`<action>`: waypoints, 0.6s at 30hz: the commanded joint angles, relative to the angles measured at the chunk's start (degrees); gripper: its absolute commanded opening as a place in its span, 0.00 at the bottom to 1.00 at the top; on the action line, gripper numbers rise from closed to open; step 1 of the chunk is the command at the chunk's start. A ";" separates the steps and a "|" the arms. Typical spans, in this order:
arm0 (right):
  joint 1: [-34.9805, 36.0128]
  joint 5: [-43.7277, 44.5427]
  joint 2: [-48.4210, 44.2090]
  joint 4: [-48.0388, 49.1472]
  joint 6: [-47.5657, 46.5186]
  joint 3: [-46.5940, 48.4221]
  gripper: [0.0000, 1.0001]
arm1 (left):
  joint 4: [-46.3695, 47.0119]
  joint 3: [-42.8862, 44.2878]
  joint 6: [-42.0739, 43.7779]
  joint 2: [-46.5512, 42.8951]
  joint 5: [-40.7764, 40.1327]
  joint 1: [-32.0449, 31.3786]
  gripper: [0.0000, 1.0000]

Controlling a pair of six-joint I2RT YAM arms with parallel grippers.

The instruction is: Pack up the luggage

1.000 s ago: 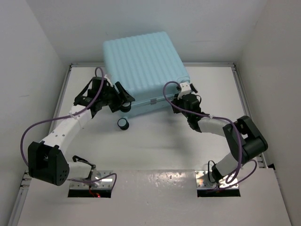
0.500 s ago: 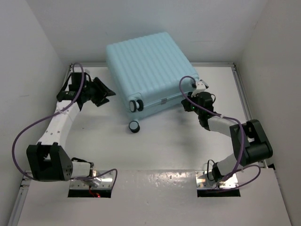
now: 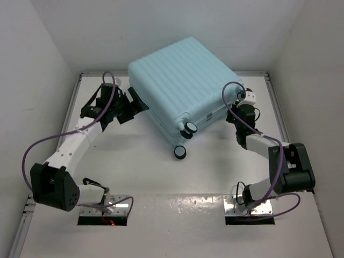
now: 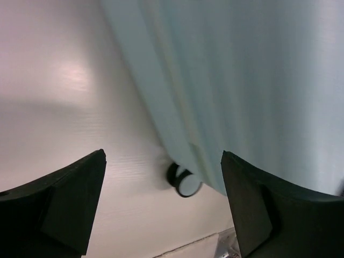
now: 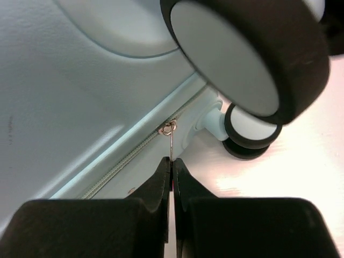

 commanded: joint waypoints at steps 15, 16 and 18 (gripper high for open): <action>14.95 -2.25 22.06 9.98 -6.01 23.94 0.00 | 0.17 6.14 1.19 -2.89 -0.99 -8.11 1.00; 15.48 -1.81 22.77 9.98 -5.92 25.61 0.00 | 0.17 6.93 1.19 -2.88 -0.99 -8.11 1.00; 17.68 -0.85 24.61 10.07 -5.48 27.90 0.00 | -0.45 7.64 1.19 -2.27 -0.99 -8.72 1.00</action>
